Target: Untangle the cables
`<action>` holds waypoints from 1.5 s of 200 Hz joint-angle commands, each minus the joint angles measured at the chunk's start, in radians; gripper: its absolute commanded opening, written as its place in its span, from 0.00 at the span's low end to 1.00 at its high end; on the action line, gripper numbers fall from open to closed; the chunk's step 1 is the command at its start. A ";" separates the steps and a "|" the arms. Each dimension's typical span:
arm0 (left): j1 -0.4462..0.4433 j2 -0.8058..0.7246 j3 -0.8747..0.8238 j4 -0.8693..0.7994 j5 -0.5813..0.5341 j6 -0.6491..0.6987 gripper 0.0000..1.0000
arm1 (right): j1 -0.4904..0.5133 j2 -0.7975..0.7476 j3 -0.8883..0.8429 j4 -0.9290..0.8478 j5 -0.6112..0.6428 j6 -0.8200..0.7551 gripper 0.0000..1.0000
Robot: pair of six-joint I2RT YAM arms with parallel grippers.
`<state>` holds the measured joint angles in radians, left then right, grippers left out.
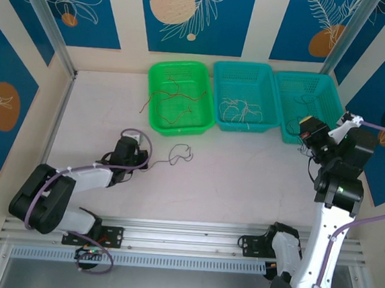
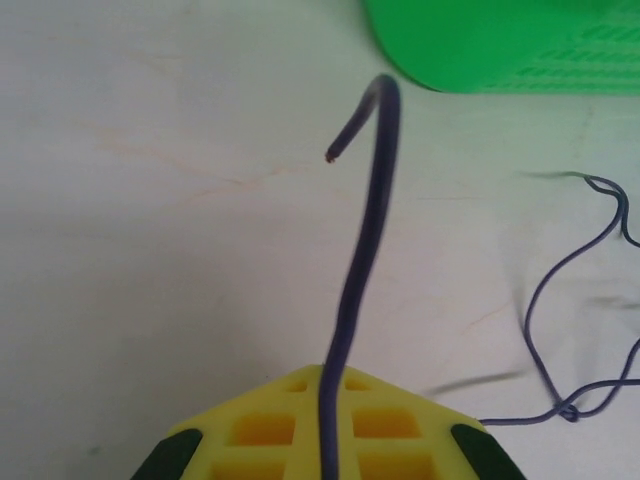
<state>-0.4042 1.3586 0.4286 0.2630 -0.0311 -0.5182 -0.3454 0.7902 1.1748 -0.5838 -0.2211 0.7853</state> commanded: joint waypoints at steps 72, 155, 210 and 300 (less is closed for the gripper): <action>0.013 -0.353 -0.082 -0.084 0.037 0.030 0.90 | -0.002 0.287 0.314 0.229 0.119 0.035 0.00; 0.013 -0.602 -0.085 -0.194 0.046 0.054 1.00 | 0.009 0.681 0.588 0.150 0.244 -0.023 0.00; 0.013 -0.586 -0.080 -0.197 0.088 0.041 1.00 | 0.014 0.747 0.255 0.308 0.329 -0.018 0.00; 0.013 -0.596 -0.090 -0.241 0.102 0.012 1.00 | -0.017 0.997 0.299 0.150 0.152 -0.041 0.60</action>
<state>-0.3965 0.7521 0.3504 0.0353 0.0368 -0.4915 -0.3534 1.7855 1.3712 -0.3386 -0.0200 0.7589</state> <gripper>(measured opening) 0.999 0.357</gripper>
